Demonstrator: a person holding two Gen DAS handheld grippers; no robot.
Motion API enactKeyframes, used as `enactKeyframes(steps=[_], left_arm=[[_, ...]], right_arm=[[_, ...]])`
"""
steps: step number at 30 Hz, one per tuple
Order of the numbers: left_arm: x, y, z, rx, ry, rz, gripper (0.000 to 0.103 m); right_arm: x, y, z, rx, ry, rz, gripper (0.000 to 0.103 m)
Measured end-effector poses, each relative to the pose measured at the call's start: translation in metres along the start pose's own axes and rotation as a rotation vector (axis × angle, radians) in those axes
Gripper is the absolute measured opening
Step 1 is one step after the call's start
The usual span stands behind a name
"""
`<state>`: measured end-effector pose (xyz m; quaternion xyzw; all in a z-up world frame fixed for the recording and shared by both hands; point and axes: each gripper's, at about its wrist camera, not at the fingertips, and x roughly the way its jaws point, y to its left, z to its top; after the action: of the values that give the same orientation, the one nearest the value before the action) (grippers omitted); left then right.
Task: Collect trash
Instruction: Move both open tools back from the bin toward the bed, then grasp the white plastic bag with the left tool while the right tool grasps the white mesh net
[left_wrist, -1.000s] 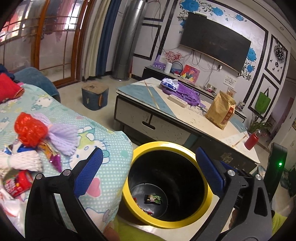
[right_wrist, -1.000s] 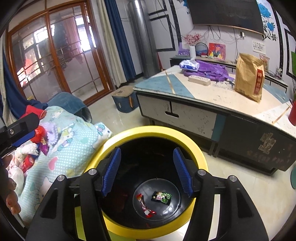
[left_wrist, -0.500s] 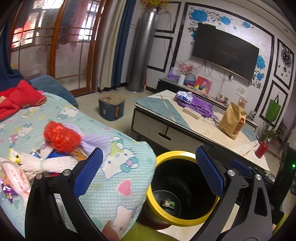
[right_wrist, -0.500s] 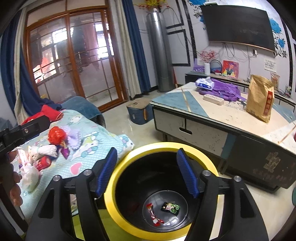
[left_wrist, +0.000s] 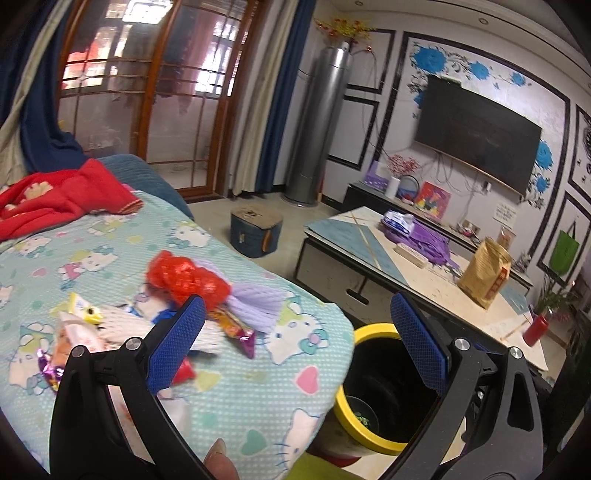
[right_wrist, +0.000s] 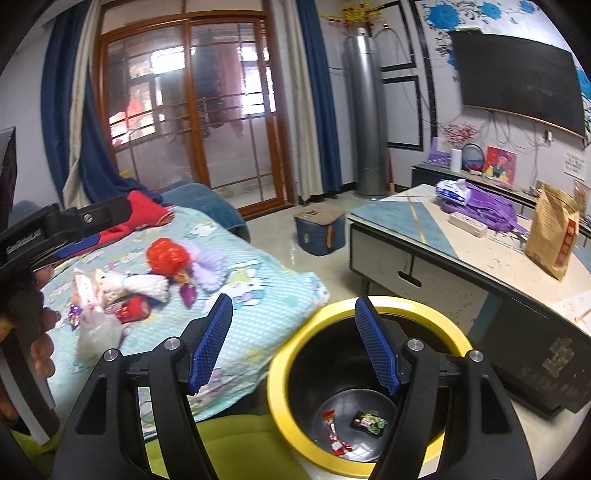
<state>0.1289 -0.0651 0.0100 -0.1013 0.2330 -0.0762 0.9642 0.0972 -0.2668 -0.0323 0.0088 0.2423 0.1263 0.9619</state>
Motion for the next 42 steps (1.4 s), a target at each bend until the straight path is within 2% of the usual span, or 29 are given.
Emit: enactKeyframes(steps=[3,7,17,28,39,42], left_arm=[[-0.005,0.012,0.001,-0.017,-0.009,0.022,0.092],[-0.013,0.031,0.001,-0.044,-0.019,0.054,0.092],[-0.027,0.064,0.002,-0.094,-0.032,0.11,0.092],[-0.038,0.11,0.003,-0.166,-0.023,0.191,0.092],[-0.045,0.158,0.002,-0.197,-0.003,0.237,0.092],[-0.043,0.173,-0.003,-0.2,0.022,0.226,0.092]], right_arm=[[0.001,0.015,0.001,-0.02,0.006,0.03,0.067],[0.001,0.029,0.003,-0.043,-0.001,0.057,0.075],[0.008,0.058,0.008,-0.088,0.017,0.12,0.077],[0.036,0.095,0.022,-0.107,0.054,0.205,0.078],[0.074,0.133,0.024,-0.116,0.113,0.276,0.078],[0.082,0.139,0.024,-0.118,0.121,0.285,0.078]])
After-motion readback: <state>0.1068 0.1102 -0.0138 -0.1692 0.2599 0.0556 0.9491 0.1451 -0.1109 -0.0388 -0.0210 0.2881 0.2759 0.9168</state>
